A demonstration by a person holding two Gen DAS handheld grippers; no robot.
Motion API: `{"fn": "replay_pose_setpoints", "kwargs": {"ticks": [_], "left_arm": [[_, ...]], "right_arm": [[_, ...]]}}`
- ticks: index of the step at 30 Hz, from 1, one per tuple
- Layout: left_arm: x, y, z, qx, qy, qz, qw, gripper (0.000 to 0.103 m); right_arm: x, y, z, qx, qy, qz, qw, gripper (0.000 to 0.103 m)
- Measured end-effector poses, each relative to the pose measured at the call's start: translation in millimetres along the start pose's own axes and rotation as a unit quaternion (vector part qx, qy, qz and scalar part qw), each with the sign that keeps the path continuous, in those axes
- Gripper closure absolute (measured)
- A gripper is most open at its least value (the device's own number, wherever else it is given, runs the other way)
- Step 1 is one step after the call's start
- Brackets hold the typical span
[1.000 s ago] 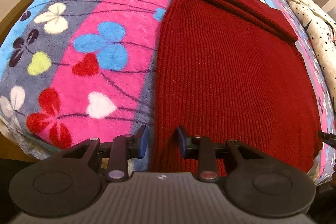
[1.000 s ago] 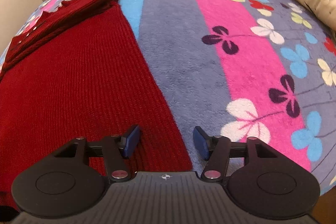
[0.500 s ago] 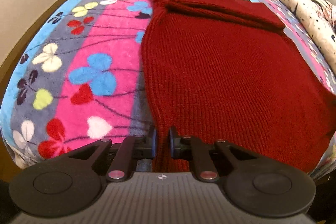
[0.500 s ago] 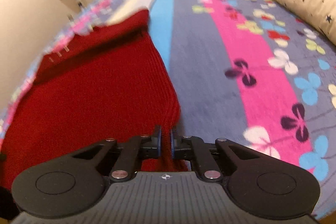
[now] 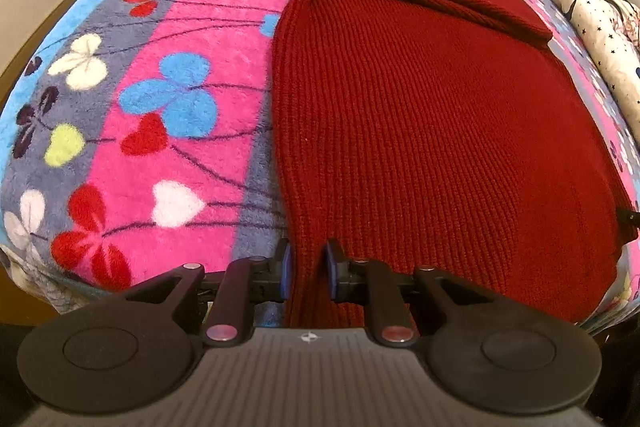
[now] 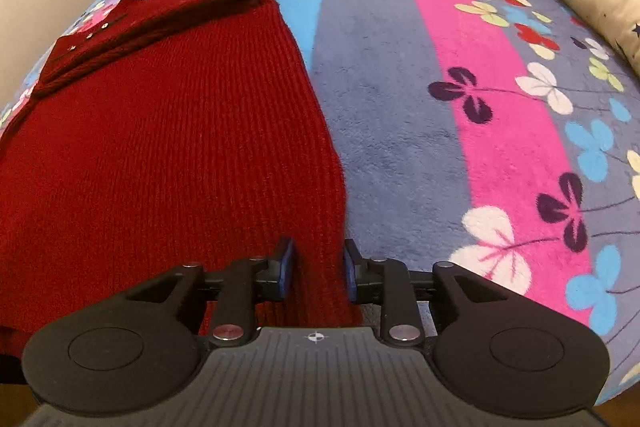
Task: Fold small clothes
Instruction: 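Grasp the hem with the left gripper while the right gripper grasps the hem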
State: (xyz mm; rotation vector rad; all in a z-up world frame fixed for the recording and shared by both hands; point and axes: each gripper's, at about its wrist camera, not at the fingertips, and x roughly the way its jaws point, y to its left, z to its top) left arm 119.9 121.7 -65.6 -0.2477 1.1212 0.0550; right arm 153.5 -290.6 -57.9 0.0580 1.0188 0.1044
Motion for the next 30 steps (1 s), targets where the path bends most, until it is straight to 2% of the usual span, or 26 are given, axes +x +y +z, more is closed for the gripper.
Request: {"fn": "replay_pose_setpoints", "kwargs": {"ticks": [2,3,4,10,12,14,16,17,20,27,30], "left_arm": [[0.1,-3.3,0.1,0.008,-0.001,0.004,1.0000,0.085],[0.6,-5.0,0.6,0.013,-0.004,0.007,0.9999,0.086],[-1.2,-6.8,0.3,0.018,-0.010,0.010,0.9997,0.090],[-20.0,-13.0,-1.7,0.028,-0.067,0.026,0.9970,0.090],[-19.1,-15.6,-2.5,0.034,-0.063,0.026,0.9971,0.090],[-12.7,-16.5,-3.0,0.037,-0.043,0.025,0.9981,0.090],[-4.2,-16.4,-5.5,0.038,-0.018,0.027,0.9988,0.082],[-2.8,-16.4,-6.9,0.037,-0.014,0.026,0.9989,0.082],[-2.3,-16.1,-8.8,0.042,-0.015,0.026,0.9987,0.082],[2.5,-18.9,-7.2,0.051,-0.014,0.033,0.9980,0.082],[2.6,-23.0,-5.8,0.058,-0.018,0.038,0.9974,0.084]], "right_arm": [[-0.1,2.6,-0.4,-0.008,-0.001,-0.003,1.000,0.075],[-0.9,4.1,-0.8,-0.013,-0.002,-0.005,1.000,0.079],[-2.4,5.0,-0.6,-0.018,-0.006,-0.005,1.000,0.089],[-25.0,2.2,1.1,-0.004,-0.058,0.001,0.998,0.091],[-28.3,0.2,1.5,0.003,-0.064,0.006,0.998,0.091],[-23.7,-0.4,2.1,0.000,-0.051,0.008,0.999,0.091],[-15.9,1.2,2.4,-0.008,-0.032,0.007,0.999,0.090],[-12.0,2.4,2.2,-0.014,-0.021,0.005,1.000,0.089],[-3.7,8.2,-0.3,-0.034,-0.003,-0.015,0.999,0.086],[-2.2,12.5,-1.8,-0.049,0.002,-0.022,0.999,0.084],[-3.1,13.1,-0.5,-0.052,-0.005,-0.023,0.998,0.088]]}}
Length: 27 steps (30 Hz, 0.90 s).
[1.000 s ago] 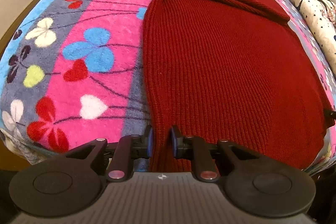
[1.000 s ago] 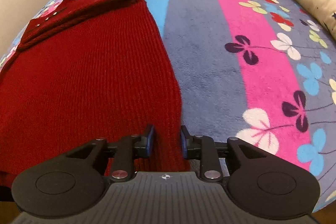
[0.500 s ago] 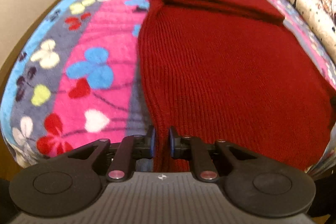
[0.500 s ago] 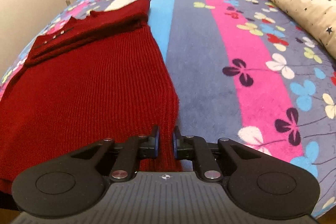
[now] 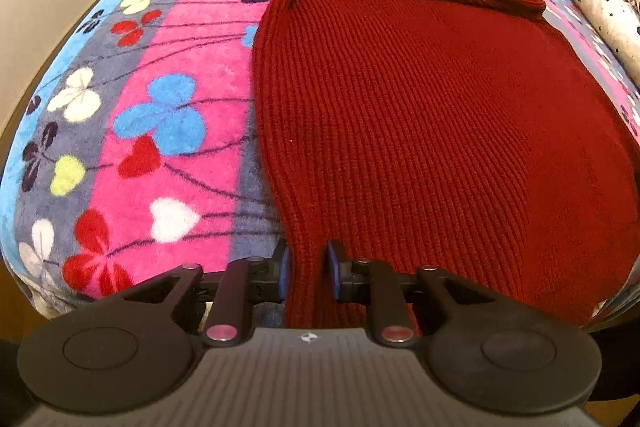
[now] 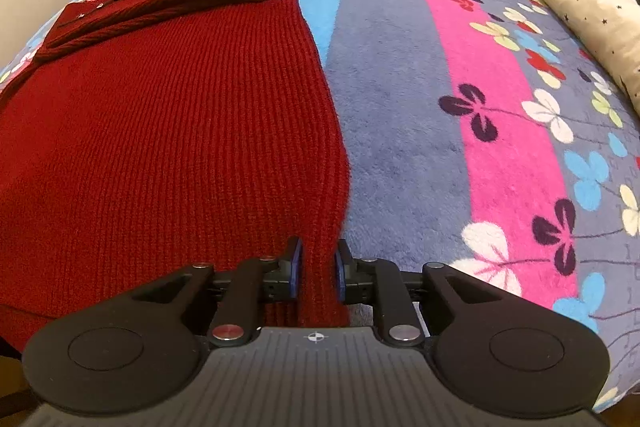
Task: Fold small clothes
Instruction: 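Grasp the hem with the left gripper while the right gripper grasps the hem, then fold the hem up toward the collar with both grippers and open them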
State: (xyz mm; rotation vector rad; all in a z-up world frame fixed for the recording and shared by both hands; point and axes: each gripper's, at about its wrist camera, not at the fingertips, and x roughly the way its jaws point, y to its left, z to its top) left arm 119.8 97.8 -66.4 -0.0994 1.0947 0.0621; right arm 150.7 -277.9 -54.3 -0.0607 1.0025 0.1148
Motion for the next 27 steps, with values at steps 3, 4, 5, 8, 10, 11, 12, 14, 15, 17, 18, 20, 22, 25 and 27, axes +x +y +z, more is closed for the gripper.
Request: {"fn": "replay_pose_setpoints", "kwargs": {"ticks": [3,4,5,8,10,11,12,14,15,17,18,20,22,25,27], "left_arm": [[-2.3,-3.6,0.3,0.012,-0.011,0.004,0.9999,0.090],[-3.7,-4.8,0.0,0.017,-0.016,0.007,0.9997,0.091],[-6.0,-5.4,-0.3,0.020,-0.022,0.010,0.9995,0.091],[-21.2,-9.2,0.2,0.032,-0.054,0.024,0.9977,0.092],[-39.1,-14.9,2.4,0.045,-0.088,0.030,0.9947,0.093],[-48.5,-17.4,4.1,0.052,-0.105,0.031,0.9927,0.093],[-57.8,-20.2,6.1,0.061,-0.120,0.030,0.9905,0.093],[-76.5,-25.4,9.1,0.083,-0.145,0.030,0.9855,0.093],[-84.9,-26.3,10.2,0.090,-0.153,0.028,0.9837,0.093],[-100.3,-25.4,12.6,0.088,-0.161,0.018,0.9828,0.093],[-107.5,-21.4,13.2,0.084,-0.163,0.013,0.9829,0.094],[-125.2,-10.5,12.7,0.066,-0.166,0.002,0.9839,0.094],[-147.3,2.5,10.4,0.052,-0.168,-0.018,0.9843,0.094],[-190.0,18.1,2.1,0.046,-0.181,-0.048,0.9812,0.094],[-212.4,26.2,-2.2,0.042,-0.191,-0.063,0.9787,0.094]], "right_arm": [[-6.5,-1.8,1.9,0.008,-0.020,0.006,1.000,0.090],[-8.8,-2.6,2.4,0.011,-0.026,0.008,1.000,0.091],[-12.3,-4.3,3.1,0.017,-0.036,0.010,0.999,0.091],[-30.0,-12.7,5.5,0.055,-0.078,0.026,0.995,0.091],[-48.2,-18.2,7.3,0.076,-0.112,0.044,0.990,0.092],[-56.9,-19.5,8.0,0.080,-0.126,0.050,0.988,0.092],[-66.5,-20.3,8.9,0.079,-0.140,0.056,0.985,0.092],[-85.5,-23.4,10.7,0.088,-0.160,0.072,0.981,0.093],[-95.1,-25.5,10.2,0.095,-0.169,0.086,0.977,0.093],[-111.1,-27.6,8.9,0.098,-0.185,0.101,0.973,0.094],[-119.8,-27.7,6.7,0.097,-0.191,0.108,0.971,0.094],[-136.5,-28.5,0.7,0.099,-0.201,0.123,0.967,0.094],[-157.0,-32.1,-10.7,0.115,-0.213,0.142,0.960,0.095],[-198.3,-35.7,-30.0,0.139,-0.233,0.161,0.949,0.095],[-221.1,-40.5,-41.4,0.153,-0.246,0.166,0.943,0.095]]}}
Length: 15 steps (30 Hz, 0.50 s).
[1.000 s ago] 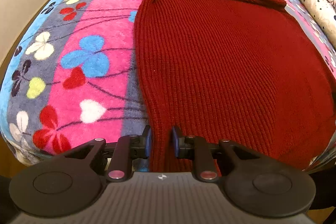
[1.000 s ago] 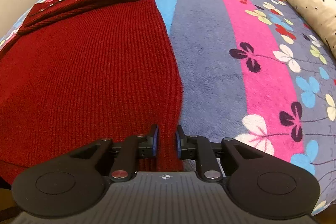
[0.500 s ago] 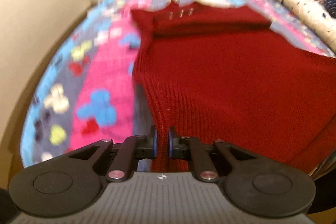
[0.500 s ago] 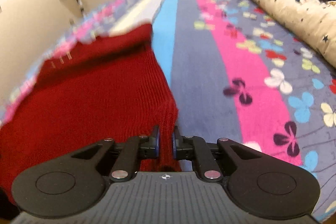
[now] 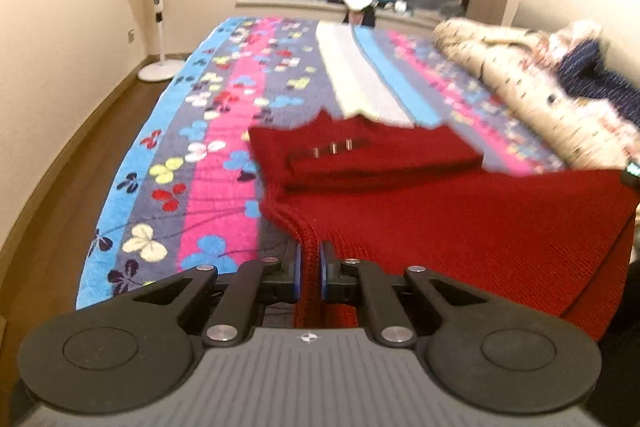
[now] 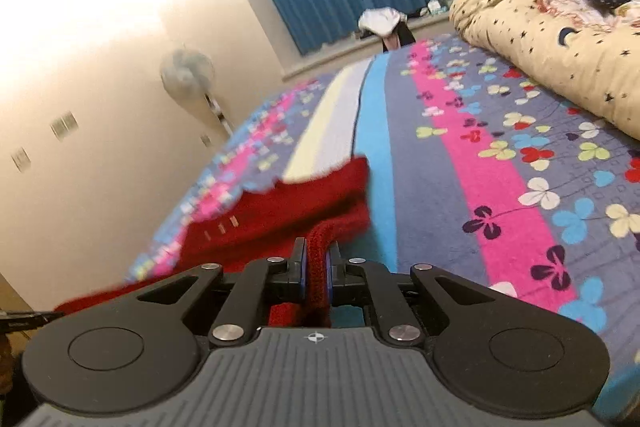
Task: Fold small clothes
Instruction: 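Fold the hem up toward the collar with both grippers and open them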
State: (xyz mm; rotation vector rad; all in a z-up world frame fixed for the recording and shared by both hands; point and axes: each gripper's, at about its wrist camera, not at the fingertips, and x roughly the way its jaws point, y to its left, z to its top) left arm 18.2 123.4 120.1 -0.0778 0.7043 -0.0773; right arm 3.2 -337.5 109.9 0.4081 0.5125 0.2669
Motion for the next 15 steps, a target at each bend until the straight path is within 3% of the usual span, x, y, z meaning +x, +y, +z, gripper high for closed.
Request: {"fn": "replay_pose_setpoints", "kwargs": {"ticks": [3,5,15], "left_arm": [[-1.3,12.8,8.6,-0.024,-0.003,-0.010,0.9997,0.094],[22.2,22.3,16.1,-0.039,0.008,-0.010,0.9992,0.094],[213.3,70.8,53.2,-0.028,0.084,0.013,0.9960,0.093]], "right_arm": [[-14.7,-10.6,6.6,0.037,-0.001,-0.001,0.999,0.095],[-2.2,-18.7,8.4,0.043,0.006,-0.014,0.999,0.095],[169.5,-63.2,34.7,0.053,0.103,-0.084,0.990,0.095]]}}
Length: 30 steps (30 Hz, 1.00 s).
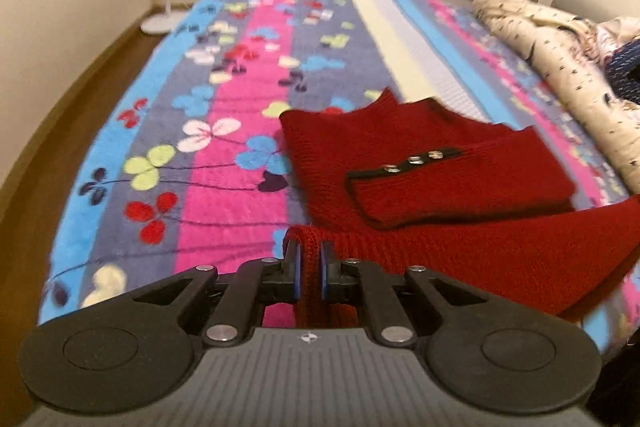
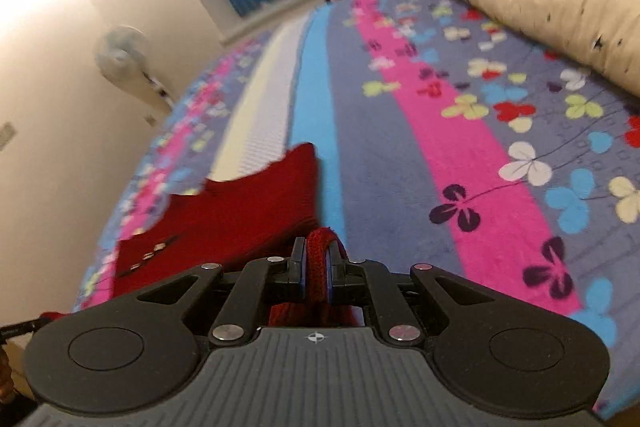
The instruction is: Fold small clothes
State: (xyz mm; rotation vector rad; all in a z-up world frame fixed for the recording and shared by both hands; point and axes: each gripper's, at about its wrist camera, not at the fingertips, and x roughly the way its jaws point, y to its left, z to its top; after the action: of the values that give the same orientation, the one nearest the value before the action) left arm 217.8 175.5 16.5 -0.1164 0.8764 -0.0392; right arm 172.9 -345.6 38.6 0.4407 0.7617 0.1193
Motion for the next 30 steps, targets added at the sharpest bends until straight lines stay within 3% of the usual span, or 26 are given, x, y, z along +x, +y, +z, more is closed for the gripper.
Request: {"fn": "replay_pose_setpoints", "kwargs": {"ticks": [3,5,8,11,13,16,19,22,25,30], "left_arm": [[41.0,12.9,7.9,-0.034,0.039,0.003,0.9987,0.093],[50.9,11.3,13.7,-0.033,0.040,0.008,0.9986,0.093],[62.1,8.7,17.2,-0.028,0.051,0.014,0.9982,0.091],[68.0,12.1,19.1,-0.031,0.061,0.015,0.9975,0.080],[64.9,19.3,18.8,-0.040,0.061,0.024,0.9971,0.056],[50.3,34.1,16.2,-0.059,0.046,0.007,0.9972,0.052],[31.5,49.8,11.2,-0.057,0.018,0.019,0.9980,0.053],[23.0,70.5,5.2,-0.061,0.015,0.016,0.9979,0.053],[21.6,74.1,-2.6,-0.010,0.019,0.009,0.9997,0.052],[28.3,47.8,-15.5,0.093,0.036,-0.013,0.9950,0.051]], "right_arm": [[45.7,4.2,8.7,-0.038,0.020,-0.030,0.999,0.095],[69.6,4.5,5.1,-0.055,0.029,-0.050,0.997,0.095],[90.5,-3.7,7.3,-0.016,0.052,-0.064,0.996,0.095],[100.4,-1.8,11.7,-0.011,0.053,-0.060,0.997,0.094],[104.2,-1.2,14.1,-0.011,0.053,-0.065,0.996,0.090],[96.5,-4.9,19.1,0.009,0.026,-0.067,0.997,0.087],[80.3,-18.8,23.7,0.030,-0.005,-0.069,0.997,0.085],[67.3,-34.1,24.8,0.020,-0.023,-0.086,0.996,0.085],[59.9,-44.8,19.1,-0.023,-0.018,-0.100,0.995,0.083],[69.3,-51.7,-0.1,-0.101,0.046,-0.104,0.988,0.080]]}}
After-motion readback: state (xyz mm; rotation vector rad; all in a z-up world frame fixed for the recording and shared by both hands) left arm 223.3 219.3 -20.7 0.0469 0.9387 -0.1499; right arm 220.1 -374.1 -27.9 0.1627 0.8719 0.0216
